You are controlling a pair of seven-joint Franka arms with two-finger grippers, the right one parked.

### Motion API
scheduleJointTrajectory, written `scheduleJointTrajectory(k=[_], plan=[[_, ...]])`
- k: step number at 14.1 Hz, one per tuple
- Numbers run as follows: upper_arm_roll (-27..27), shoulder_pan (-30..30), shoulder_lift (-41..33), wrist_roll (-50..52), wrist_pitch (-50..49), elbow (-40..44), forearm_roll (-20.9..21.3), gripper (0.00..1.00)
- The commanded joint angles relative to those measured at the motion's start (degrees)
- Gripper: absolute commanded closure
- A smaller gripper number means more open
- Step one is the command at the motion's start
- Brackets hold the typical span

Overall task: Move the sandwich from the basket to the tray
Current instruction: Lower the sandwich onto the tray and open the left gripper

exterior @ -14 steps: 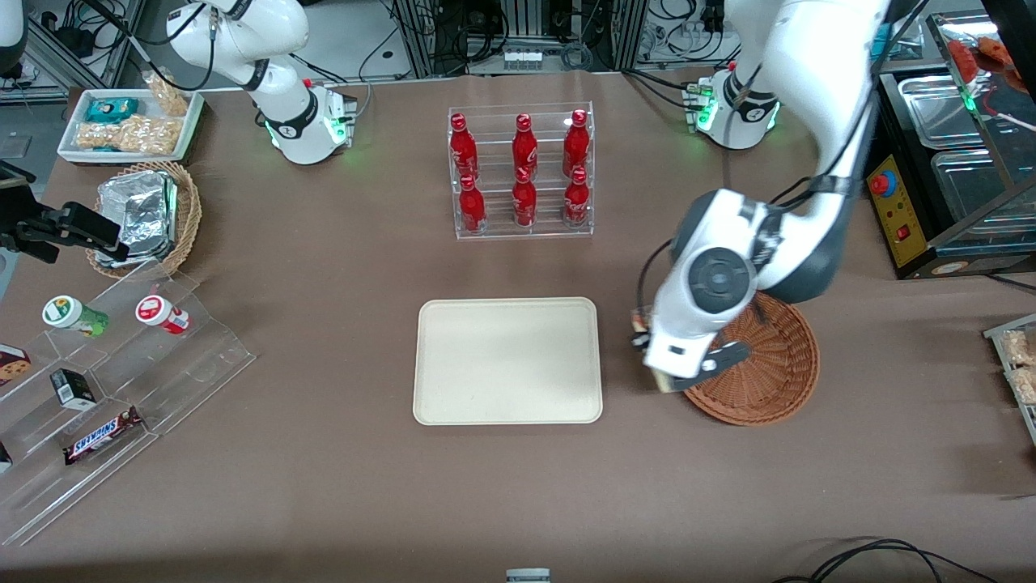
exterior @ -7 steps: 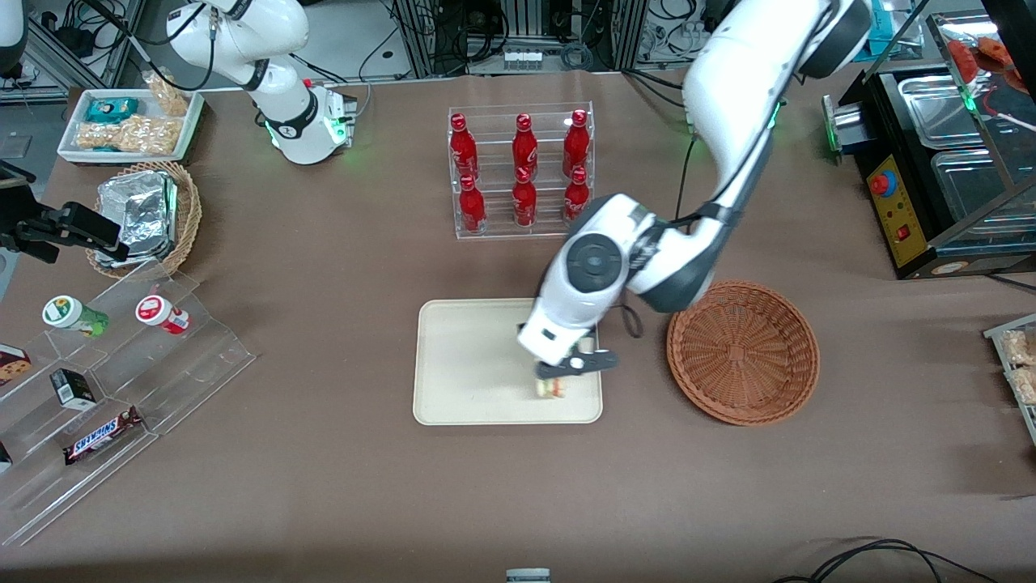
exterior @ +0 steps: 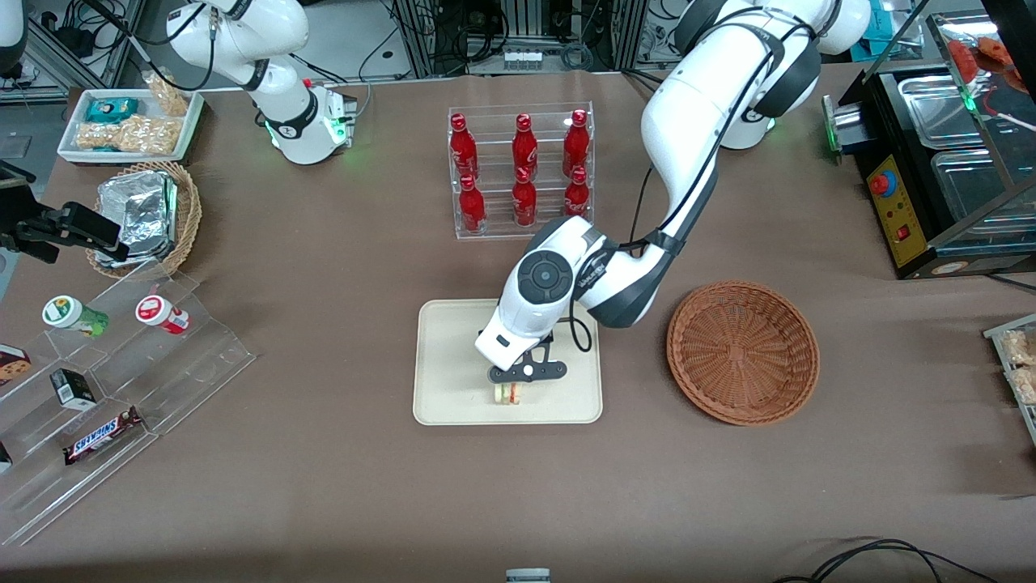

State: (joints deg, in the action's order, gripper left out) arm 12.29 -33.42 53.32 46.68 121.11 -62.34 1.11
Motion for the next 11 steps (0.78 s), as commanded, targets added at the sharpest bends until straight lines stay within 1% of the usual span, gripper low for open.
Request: scheduleJointTrajectory(k=[1, 4, 5, 6, 7, 8, 9, 11], plan=[[-0.3, -0.9, 1.7, 1.1, 0.4, 2.6, 0.6, 0.99], [-0.3, -1.3, 3.1, 1.2, 1.6, 2.4, 0.6, 0.97], [-0.2, -1.6, 3.1, 1.2, 2.0, 2.2, 0.6, 0.94], [-0.2, -1.5, 3.0, 1.8, 1.9, 2.2, 0.1, 0.68], [-0.2, -1.5, 2.8, 2.2, 1.9, 2.0, 0.0, 0.21], [-0.2, -1.6, 2.6, 3.1, 1.9, 1.6, 0.4, 0.00], [-0.3, -1.7, 2.1, 3.5, 1.6, 1.6, 0.6, 0.00], [-0.4, -1.2, -1.2, 3.5, -0.7, 1.5, 0.6, 0.00]])
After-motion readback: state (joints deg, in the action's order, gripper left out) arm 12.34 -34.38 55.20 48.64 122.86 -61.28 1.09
